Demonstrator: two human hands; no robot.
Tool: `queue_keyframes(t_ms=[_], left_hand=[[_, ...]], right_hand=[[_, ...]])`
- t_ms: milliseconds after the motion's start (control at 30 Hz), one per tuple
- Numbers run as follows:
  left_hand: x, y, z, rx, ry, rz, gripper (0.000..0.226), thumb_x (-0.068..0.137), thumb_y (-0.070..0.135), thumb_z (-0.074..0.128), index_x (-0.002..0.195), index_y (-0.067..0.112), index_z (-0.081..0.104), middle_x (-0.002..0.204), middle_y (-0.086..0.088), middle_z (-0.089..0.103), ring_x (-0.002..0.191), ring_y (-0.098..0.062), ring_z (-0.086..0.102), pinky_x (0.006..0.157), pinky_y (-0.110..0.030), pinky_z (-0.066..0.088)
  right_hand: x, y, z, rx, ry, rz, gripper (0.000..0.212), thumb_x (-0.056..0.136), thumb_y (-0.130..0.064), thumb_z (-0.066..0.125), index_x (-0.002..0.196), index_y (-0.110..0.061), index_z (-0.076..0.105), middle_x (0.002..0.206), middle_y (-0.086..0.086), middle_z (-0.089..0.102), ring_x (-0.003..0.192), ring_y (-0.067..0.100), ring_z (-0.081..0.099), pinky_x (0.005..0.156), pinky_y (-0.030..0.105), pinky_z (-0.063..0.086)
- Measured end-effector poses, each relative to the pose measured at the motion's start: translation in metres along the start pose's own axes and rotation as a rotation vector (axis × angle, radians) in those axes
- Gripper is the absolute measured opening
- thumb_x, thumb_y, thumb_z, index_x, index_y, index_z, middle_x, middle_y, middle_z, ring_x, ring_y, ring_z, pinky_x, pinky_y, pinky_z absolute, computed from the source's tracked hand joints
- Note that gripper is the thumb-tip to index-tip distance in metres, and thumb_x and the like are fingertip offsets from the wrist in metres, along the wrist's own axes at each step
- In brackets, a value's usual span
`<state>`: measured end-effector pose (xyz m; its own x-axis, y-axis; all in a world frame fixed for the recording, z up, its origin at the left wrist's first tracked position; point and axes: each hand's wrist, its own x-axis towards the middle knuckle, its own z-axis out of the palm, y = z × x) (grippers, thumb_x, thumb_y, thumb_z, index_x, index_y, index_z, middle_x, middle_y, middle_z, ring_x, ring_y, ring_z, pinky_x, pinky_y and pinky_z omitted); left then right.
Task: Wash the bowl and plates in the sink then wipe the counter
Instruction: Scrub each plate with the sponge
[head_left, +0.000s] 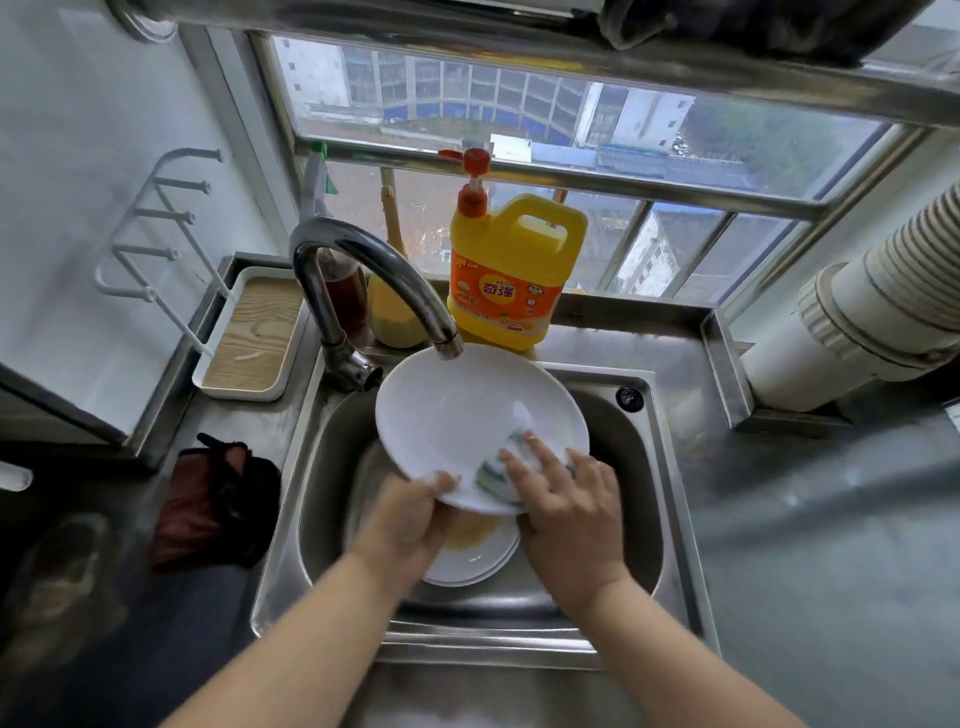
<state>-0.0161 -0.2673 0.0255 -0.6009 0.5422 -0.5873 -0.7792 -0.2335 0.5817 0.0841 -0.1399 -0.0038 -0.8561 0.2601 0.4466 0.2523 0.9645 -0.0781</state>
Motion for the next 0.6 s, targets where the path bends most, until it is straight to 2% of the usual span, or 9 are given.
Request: queue_keyframes(t_ms=[100, 167, 200, 233, 300, 367, 467, 533, 600], left_hand=[[-0.005, -0.007, 0.001, 0.014, 0.024, -0.037, 0.048, 0.082, -0.020, 0.039, 0.120, 0.002, 0.057, 0.105, -0.016, 0.070, 0.093, -0.026, 0.067, 0.077, -0.033, 0.059], [-0.003, 0.018, -0.019, 0.077, -0.058, -0.089, 0.053, 0.073, -0.022, 0.049, 0.121, 0.000, 0.056, 0.101, -0.017, 0.070, 0.095, -0.030, 0.065, 0.080, -0.038, 0.058], [-0.003, 0.030, -0.028, 0.105, -0.104, -0.111, 0.058, 0.066, -0.020, 0.051, 0.119, 0.002, 0.056, 0.099, -0.016, 0.070, 0.094, -0.030, 0.065, 0.077, -0.037, 0.059], [-0.004, 0.035, -0.031, 0.099, -0.127, -0.117, 0.059, 0.062, -0.017, 0.052, 0.117, 0.005, 0.057, 0.097, -0.015, 0.071, 0.092, -0.028, 0.067, 0.072, -0.035, 0.060], [-0.004, 0.026, -0.023, 0.030, -0.093, -0.087, 0.055, 0.065, -0.018, 0.051, 0.115, 0.006, 0.057, 0.093, -0.013, 0.072, 0.084, -0.025, 0.070, 0.063, -0.030, 0.059], [-0.005, 0.001, -0.006, -0.020, -0.044, -0.082, 0.045, 0.079, -0.017, 0.043, 0.115, 0.004, 0.058, 0.093, -0.014, 0.073, 0.079, -0.023, 0.072, 0.057, -0.028, 0.057], [-0.008, -0.015, -0.004, 0.052, -0.030, -0.078, 0.047, 0.083, -0.015, 0.039, 0.121, 0.007, 0.056, 0.103, -0.018, 0.071, 0.084, -0.028, 0.070, 0.062, -0.036, 0.059], [-0.010, -0.003, -0.016, 0.095, -0.031, -0.082, 0.044, 0.085, -0.016, 0.037, 0.116, 0.007, 0.058, 0.102, -0.019, 0.070, 0.089, -0.033, 0.068, 0.066, -0.043, 0.060], [-0.011, 0.011, -0.029, 0.089, -0.041, -0.113, 0.043, 0.084, -0.018, 0.038, 0.115, 0.007, 0.056, 0.107, -0.021, 0.066, 0.096, -0.037, 0.063, 0.062, -0.046, 0.059]], right_hand=[[-0.005, -0.010, 0.004, 0.067, -0.032, -0.045, 0.045, 0.073, -0.020, 0.058, 0.117, -0.028, 0.062, 0.125, 0.004, 0.064, 0.089, 0.032, 0.060, 0.078, 0.040, 0.046], [-0.009, 0.012, -0.001, 0.045, -0.053, -0.192, 0.055, 0.071, -0.019, 0.062, 0.125, -0.029, 0.055, 0.132, 0.002, 0.058, 0.093, 0.030, 0.056, 0.080, 0.040, 0.046], [-0.010, 0.024, -0.004, 0.018, -0.054, -0.235, 0.058, 0.070, -0.018, 0.065, 0.126, -0.029, 0.054, 0.134, 0.002, 0.057, 0.094, 0.030, 0.055, 0.081, 0.040, 0.045], [-0.008, 0.032, -0.007, -0.005, -0.051, -0.228, 0.061, 0.067, -0.017, 0.069, 0.126, -0.028, 0.055, 0.134, 0.003, 0.057, 0.093, 0.030, 0.054, 0.082, 0.040, 0.044], [-0.003, 0.028, -0.007, 0.001, -0.048, -0.088, 0.063, 0.060, -0.015, 0.075, 0.120, -0.027, 0.061, 0.131, 0.003, 0.060, 0.091, 0.033, 0.056, 0.082, 0.040, 0.042], [-0.002, 0.003, -0.003, 0.040, -0.058, 0.024, 0.053, 0.063, -0.015, 0.067, 0.115, -0.027, 0.064, 0.126, 0.003, 0.063, 0.090, 0.034, 0.058, 0.081, 0.040, 0.042], [-0.010, -0.020, -0.005, 0.177, -0.182, 0.055, 0.054, 0.066, -0.022, 0.057, 0.120, -0.027, 0.061, 0.130, 0.001, 0.059, 0.090, 0.030, 0.059, 0.080, 0.039, 0.049], [-0.020, -0.008, -0.009, 0.281, -0.299, -0.057, 0.059, 0.073, -0.035, 0.057, 0.132, -0.028, 0.050, 0.141, 0.000, 0.049, 0.101, 0.026, 0.055, 0.089, 0.039, 0.047], [-0.023, 0.018, -0.010, 0.268, -0.404, -0.170, 0.059, 0.079, -0.040, 0.051, 0.137, -0.030, 0.043, 0.145, -0.001, 0.044, 0.108, 0.024, 0.049, 0.096, 0.039, 0.044]])
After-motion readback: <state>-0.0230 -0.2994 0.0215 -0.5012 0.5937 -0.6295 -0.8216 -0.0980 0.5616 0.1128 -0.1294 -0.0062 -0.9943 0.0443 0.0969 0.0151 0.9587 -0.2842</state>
